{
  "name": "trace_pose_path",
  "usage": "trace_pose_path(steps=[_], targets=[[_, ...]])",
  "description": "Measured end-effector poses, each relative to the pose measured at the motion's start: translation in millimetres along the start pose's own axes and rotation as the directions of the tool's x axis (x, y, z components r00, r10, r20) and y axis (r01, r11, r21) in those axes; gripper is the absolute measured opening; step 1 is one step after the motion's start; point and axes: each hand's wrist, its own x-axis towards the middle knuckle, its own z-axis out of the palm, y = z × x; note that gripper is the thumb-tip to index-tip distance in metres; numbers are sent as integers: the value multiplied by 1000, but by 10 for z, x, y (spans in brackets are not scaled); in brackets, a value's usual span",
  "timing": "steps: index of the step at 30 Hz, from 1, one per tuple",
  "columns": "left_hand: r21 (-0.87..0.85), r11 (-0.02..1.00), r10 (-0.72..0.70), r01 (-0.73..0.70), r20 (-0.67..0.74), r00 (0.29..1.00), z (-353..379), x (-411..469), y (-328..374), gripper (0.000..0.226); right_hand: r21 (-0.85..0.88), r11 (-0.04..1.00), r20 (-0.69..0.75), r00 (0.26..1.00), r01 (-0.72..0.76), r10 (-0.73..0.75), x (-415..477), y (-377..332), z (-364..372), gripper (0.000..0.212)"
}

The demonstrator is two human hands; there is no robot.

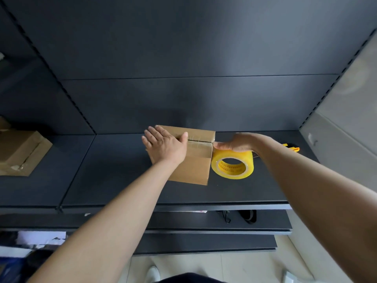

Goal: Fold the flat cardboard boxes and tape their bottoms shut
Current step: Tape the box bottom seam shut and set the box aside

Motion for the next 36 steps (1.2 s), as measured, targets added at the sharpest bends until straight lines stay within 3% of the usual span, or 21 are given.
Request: trace_pose_path(steps=[6,11,14,18,20,26,36], targets=[[11,990,140,-142,138,981,8,-157,332,92,-9,1000,50,999,22,-22,-14,-77,110,94],[17,946,316,-324,186,930,45,-246,413,93,21,1000,64,998,12,-13,-61,-145,158,70],[28,916,387,-399,188,902,29,-187,300,91,227,974,111,993,1,-27,-86,-148,215,66],[57,873,461,-485,230,857,-35,-96,135,88,656,752,298,938,-64,-180,-101,-55,302,46],[69,863,472,-501,248,846,-93,-51,46,86,710,698,366,894,-89,-258,-115,-11,338,37],[118,928,321,-352,220,921,-112,-160,-27,94,688,722,374,890,-78,-261,-109,-113,335,49],[127,920,344,-370,185,920,-127,-79,-69,101,504,863,322,933,-25,-161,-183,-463,243,59]])
